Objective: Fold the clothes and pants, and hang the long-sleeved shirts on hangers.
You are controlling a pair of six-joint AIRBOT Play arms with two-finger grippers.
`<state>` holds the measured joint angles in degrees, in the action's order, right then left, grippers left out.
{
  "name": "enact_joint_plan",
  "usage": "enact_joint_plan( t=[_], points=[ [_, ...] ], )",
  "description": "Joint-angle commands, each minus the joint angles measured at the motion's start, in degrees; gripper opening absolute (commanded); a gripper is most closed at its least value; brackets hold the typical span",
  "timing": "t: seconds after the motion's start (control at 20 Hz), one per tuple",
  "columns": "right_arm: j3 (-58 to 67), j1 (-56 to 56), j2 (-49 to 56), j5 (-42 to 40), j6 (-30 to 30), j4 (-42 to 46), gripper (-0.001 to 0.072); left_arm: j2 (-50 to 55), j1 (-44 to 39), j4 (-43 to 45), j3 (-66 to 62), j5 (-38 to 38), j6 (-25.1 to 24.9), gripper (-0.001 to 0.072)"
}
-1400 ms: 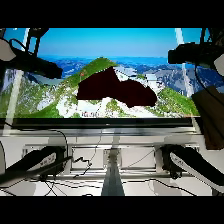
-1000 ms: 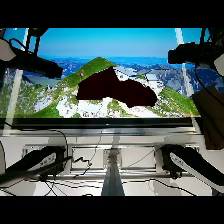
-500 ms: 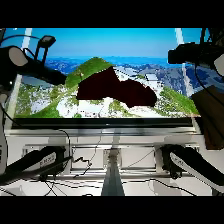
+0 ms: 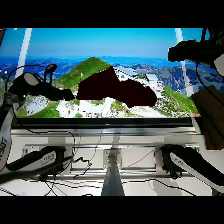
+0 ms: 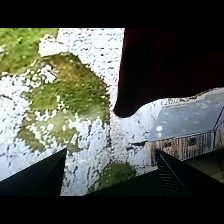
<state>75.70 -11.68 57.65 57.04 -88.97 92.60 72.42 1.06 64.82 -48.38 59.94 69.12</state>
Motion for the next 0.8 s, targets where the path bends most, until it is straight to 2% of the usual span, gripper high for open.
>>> enact_joint_plan(
  t=[0.0,0.1,0.25,0.4,0.45,0.6,0.65,0.7,0.75],
  points=[
    [0.0,-0.02,0.0,-1.36,-0.02,-0.09,0.001,4.44,-2.71,-4.44,1.6,-6.86,-3.61,0.0616],
    [0.0,0.09,0.0,0.85,2.32,1.42,0.001,6.95,-4.59,-4.98,1.6,-11.26,-3.56,0.0609],
    [-0.2,3.93,0.98,8.76,7.74,2.54,0.0009,9.33,-6.54,-5.29,1.6,-15.1,-3.56,0.038],
    [-4.37,12.07,3.82,18.84,13.94,0.87,0.0009,9.55,-6.78,-5.33,1.49,-17.49,-3.54,0.0059],
    [-7.65,14.99,4.22,20.76,16.83,-1.11,0.0009,9.57,-6.78,-5.31,1.18,-17.46,-3.54,0.0021],
    [-20.85,22.77,4.07,21.88,25.16,-15.1,0.0009,9.31,-6.8,-5.35,0.17,-17.05,-3.52,0.002],
    [-25.2,24.09,4.13,21.66,25.66,-19.43,0.001,9.07,-6.8,-5.33,0.0,-17.05,-3.54,0.0021],
    [-28.92,24.26,4.17,20.46,25.66,-22.47,0.0074,8.96,-6.78,-5.31,-0.04,-17.07,-3.54,0.0021],
    [-31.85,23.96,4.2,19.3,25.64,-25.46,0.0264,8.83,-6.8,-5.33,-0.07,-17.07,-3.54,0.002]
  ],
)
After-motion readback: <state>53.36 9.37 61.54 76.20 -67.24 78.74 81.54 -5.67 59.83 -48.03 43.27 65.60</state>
